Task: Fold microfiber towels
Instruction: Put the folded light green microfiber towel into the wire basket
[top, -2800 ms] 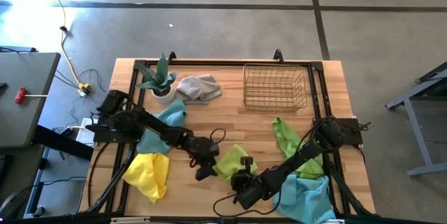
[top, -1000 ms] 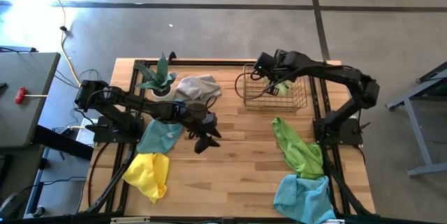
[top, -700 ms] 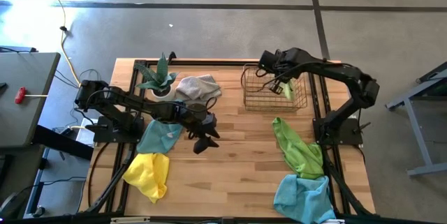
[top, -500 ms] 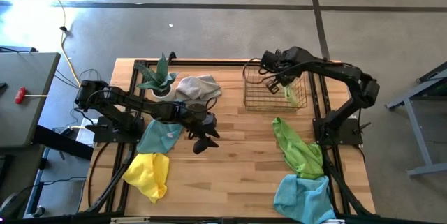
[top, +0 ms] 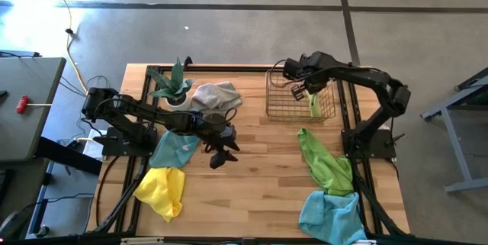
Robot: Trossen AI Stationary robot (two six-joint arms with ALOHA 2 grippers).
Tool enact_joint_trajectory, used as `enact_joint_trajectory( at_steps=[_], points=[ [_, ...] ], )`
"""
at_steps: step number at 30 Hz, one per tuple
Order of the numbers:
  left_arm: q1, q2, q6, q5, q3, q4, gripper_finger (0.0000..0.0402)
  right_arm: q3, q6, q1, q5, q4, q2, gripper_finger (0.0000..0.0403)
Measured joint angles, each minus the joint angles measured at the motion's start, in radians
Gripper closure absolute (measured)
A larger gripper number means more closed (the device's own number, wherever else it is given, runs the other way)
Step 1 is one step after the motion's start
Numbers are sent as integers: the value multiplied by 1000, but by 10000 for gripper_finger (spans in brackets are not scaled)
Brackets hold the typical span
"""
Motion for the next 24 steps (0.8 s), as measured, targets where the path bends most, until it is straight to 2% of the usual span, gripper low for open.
enact_joint_trajectory(
  at_steps=[5, 10, 15, 20, 24],
  points=[
    [0, 0, 25, 0, 0, -17, 183, 0, 2, 0, 52, 3, 100, 403],
    [0, 0, 26, 3, 0, -18, 183, 0, -47, 0, 42, 83, 206, 403],
    [0, 0, 26, 4, 0, -21, 183, 0, -157, 1, -52, 226, 279, 403],
    [0, 0, 26, 4, 0, -24, 183, 0, -258, 13, -108, 373, 300, 399],
    [0, 0, 26, 4, 0, -24, 183, 0, -287, 14, -140, 427, 299, 358]
  ],
)
